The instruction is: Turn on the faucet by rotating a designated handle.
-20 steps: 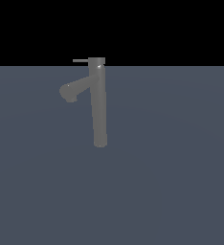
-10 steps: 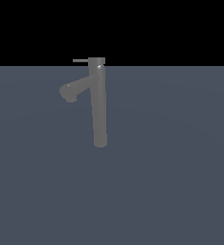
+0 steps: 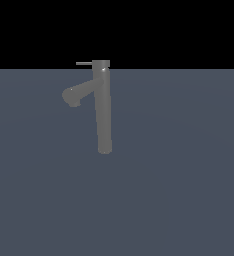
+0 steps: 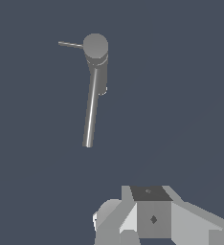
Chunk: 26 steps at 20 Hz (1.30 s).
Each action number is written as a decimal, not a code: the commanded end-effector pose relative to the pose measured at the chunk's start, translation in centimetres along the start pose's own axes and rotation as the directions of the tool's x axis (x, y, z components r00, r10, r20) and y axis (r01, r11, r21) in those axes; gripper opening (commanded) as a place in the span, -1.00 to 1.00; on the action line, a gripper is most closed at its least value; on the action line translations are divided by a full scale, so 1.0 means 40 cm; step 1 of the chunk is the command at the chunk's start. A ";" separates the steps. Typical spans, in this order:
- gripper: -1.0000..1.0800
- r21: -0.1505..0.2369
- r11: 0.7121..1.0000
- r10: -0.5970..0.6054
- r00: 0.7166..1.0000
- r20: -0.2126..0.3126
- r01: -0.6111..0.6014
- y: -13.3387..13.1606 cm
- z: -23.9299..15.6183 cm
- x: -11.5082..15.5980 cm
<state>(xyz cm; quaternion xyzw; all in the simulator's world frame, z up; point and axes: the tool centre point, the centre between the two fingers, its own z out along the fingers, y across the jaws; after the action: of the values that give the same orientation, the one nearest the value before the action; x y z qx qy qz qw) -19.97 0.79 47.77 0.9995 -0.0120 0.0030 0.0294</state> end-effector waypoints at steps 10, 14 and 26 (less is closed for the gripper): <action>-1.00 -0.001 0.999 0.035 0.999 0.000 -0.035 -0.066 0.089 0.224; -1.00 0.004 0.999 0.048 0.999 0.001 -0.048 -0.095 0.137 0.303; -1.00 0.034 0.996 0.086 0.996 0.007 -0.086 -0.188 0.319 0.507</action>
<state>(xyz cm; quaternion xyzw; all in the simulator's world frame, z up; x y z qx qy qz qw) -0.35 6.66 35.67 0.9985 -0.0526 0.0017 0.0142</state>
